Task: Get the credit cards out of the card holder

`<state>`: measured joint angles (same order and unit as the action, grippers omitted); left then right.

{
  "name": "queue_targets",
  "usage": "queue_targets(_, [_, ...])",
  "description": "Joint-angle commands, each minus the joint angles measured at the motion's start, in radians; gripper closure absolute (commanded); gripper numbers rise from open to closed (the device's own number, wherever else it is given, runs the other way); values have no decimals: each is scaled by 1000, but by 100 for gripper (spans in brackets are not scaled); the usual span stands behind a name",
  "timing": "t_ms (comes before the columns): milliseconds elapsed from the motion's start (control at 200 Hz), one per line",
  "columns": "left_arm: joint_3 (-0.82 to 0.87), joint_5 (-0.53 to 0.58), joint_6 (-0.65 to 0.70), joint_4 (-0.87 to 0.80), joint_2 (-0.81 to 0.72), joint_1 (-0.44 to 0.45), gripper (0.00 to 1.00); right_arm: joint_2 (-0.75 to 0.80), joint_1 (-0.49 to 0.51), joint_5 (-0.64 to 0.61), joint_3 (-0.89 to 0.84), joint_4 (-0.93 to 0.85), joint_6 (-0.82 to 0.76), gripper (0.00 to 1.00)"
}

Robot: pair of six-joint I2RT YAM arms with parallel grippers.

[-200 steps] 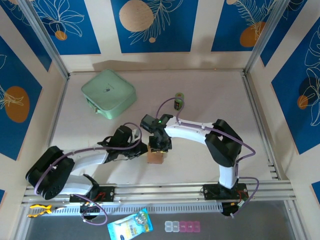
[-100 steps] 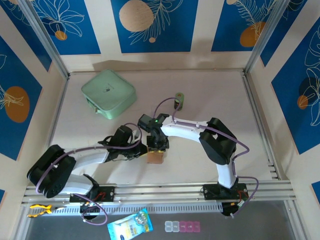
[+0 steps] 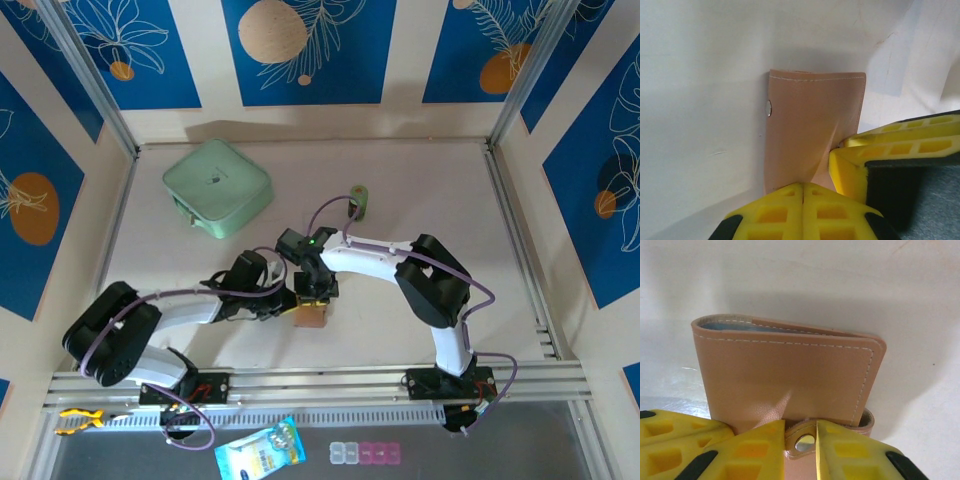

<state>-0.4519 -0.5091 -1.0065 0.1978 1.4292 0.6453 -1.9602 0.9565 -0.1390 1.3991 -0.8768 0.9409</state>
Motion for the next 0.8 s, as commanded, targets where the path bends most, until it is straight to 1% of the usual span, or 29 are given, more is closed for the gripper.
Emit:
queue_targets(0, [-15, -28, -11, 21, 22, -9, 100, -34, 5, 12, -9, -2, -3, 83])
queue_targets(210, [-16, 1, 11, -45, 18, -9, 100, -14, 7, 3, -16, -4, -2, 90])
queue_targets(425, [12, 16, 6, -45, 31, -17, 100, 32, 0, -15, -30, -13, -4, 95])
queue_targets(690, [31, 19, 6, -62, 13, -26, 100, 122, -26, -49, -86, -39, -9, 95])
queue_targets(795, [19, 20, 10, -87, -3, -28, 100, 162, -40, -59, -123, -45, -12, 93])
